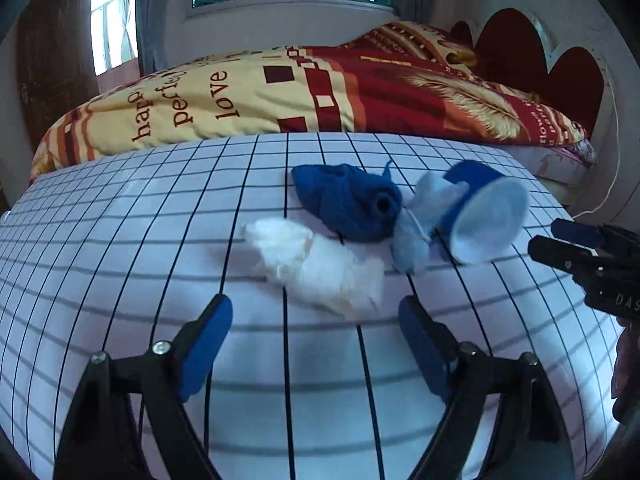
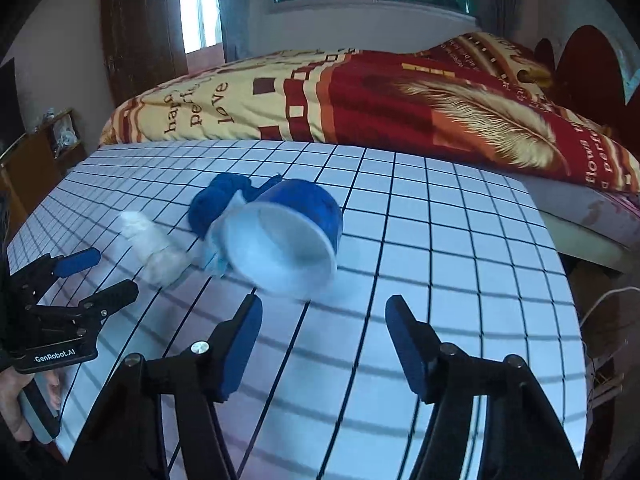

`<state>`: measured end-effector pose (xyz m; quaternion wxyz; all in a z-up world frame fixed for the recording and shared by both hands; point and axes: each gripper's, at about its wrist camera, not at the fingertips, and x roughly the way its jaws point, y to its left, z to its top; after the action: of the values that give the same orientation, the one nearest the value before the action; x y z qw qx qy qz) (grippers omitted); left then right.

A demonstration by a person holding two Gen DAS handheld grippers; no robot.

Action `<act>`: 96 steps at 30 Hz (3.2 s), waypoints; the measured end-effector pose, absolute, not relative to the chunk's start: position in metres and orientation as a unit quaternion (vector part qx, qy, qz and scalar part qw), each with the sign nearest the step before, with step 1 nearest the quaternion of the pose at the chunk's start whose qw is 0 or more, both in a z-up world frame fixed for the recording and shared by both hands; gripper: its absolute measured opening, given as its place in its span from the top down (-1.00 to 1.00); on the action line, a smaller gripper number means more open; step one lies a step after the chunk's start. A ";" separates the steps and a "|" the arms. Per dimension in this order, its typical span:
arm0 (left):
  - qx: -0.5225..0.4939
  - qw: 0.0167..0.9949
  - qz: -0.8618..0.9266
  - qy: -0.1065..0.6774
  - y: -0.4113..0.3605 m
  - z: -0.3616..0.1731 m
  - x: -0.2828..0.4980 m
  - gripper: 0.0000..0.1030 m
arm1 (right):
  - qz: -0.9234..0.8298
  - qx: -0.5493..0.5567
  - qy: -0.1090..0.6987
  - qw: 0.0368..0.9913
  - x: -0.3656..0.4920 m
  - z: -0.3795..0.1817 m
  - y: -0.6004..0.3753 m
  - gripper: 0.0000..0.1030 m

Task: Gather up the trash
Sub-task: 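Grasp the white tissue with the left tool while the right tool grasps the blue cup, then carry the white tissue and blue cup over the black bin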

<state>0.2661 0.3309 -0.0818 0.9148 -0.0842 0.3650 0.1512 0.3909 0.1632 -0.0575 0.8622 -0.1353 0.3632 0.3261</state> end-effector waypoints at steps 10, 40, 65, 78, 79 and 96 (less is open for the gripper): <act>-0.108 0.905 0.138 0.387 0.347 -0.089 0.297 -0.43 | 0.343 -0.134 0.381 0.848 0.420 -0.074 0.197 0.06; -0.064 0.938 0.101 0.324 0.293 -0.054 0.240 0.31 | 0.311 -0.074 0.368 0.873 0.377 -0.038 0.100 0.91; -0.044 0.956 0.027 0.289 0.177 -0.027 0.158 0.31 | 0.252 -0.009 0.338 0.907 0.237 0.007 -0.061 0.91; -0.015 0.958 -0.035 0.285 0.109 -0.020 0.162 0.31 | 0.197 0.027 0.339 0.919 0.215 0.006 -0.141 0.91; -0.013 0.958 -0.040 0.284 0.104 -0.019 0.163 0.31 | 0.193 0.031 0.339 0.920 0.214 0.006 -0.148 0.91; 0.010 0.953 -0.109 0.283 0.026 -0.020 0.172 0.31 | 0.121 0.060 0.337 0.932 0.190 -0.001 -0.246 0.91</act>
<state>0.1721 0.0256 -0.0201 0.9528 0.0096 0.2833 -0.1093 0.1903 -0.2456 -0.0013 0.9319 0.0597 0.3368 0.1211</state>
